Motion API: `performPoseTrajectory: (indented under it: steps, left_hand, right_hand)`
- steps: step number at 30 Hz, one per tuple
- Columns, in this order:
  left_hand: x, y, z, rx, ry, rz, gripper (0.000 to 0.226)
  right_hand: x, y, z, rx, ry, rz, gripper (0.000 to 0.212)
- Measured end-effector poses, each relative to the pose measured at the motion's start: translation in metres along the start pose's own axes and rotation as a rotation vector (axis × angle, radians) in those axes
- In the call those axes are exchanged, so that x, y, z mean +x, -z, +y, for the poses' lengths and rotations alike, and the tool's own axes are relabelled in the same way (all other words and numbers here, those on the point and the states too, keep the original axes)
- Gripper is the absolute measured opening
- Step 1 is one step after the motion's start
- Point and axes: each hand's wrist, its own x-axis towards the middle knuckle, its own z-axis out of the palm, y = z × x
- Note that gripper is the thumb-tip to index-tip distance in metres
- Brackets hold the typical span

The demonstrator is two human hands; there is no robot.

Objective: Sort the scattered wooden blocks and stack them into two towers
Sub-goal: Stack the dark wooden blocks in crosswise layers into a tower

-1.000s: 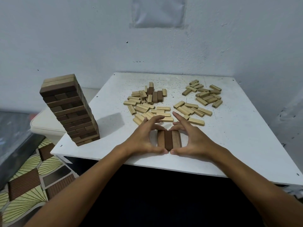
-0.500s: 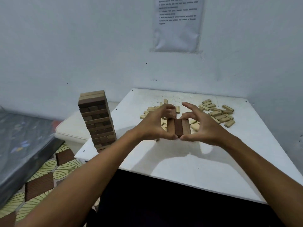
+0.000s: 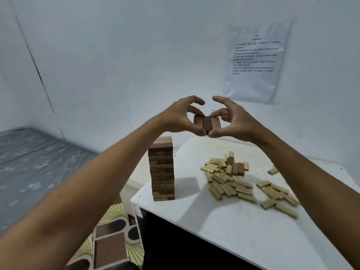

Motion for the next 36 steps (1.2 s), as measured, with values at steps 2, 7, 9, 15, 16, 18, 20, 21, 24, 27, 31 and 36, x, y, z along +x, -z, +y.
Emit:
performPoseTrajectory:
  steps: [2,7,9,15,16,18,20,21,24,27,31,36]
  left_hand:
    - [-0.013,0.015,-0.013,-0.003,0.037,0.034,0.087]
    - [-0.045,0.041,-0.047,-0.03,0.14,0.08,0.092]
    - [-0.055,0.046,-0.058,-0.037,0.18,0.092,0.087]
    - [-0.072,0.051,-0.078,-0.051,0.251,0.099,0.092]
    - [-0.073,0.05,-0.08,-0.055,0.259,0.094,0.093]
    - [-0.073,0.048,-0.083,-0.062,0.268,0.083,0.092]
    - [-0.073,0.045,-0.085,-0.065,0.274,0.078,0.092]
    - [-0.073,0.044,-0.087,-0.069,0.277,0.077,0.092]
    - [-0.072,0.042,-0.089,-0.076,0.279,0.072,0.092]
    - [-0.071,0.041,-0.091,-0.079,0.28,0.064,0.092]
    - [-0.071,0.041,-0.094,-0.09,0.282,0.063,0.088]
    - [-0.072,0.043,-0.096,-0.103,0.279,0.069,0.087]
  right_hand:
    - [0.017,-0.017,-0.008,0.009,0.03,-0.046,0.103]
    - [0.048,-0.06,-0.021,0.035,0.069,-0.151,0.101]
    - [0.056,-0.074,-0.022,0.05,0.074,-0.185,0.103]
    - [0.066,-0.098,-0.021,0.066,0.059,-0.229,0.105]
    - [0.067,-0.1,-0.02,0.06,0.053,-0.233,0.104]
    - [0.067,-0.102,-0.017,0.057,0.035,-0.24,0.1]
    - [0.066,-0.103,-0.015,0.062,0.019,-0.246,0.097]
    - [0.066,-0.104,-0.014,0.061,0.012,-0.247,0.097]
    - [0.066,-0.104,-0.012,0.06,-0.002,-0.247,0.096]
    - [0.066,-0.105,-0.011,0.059,-0.008,-0.252,0.097]
    - [0.067,-0.106,-0.011,0.048,-0.003,-0.25,0.097]
    - [0.069,-0.109,-0.011,0.048,-0.001,-0.246,0.097]
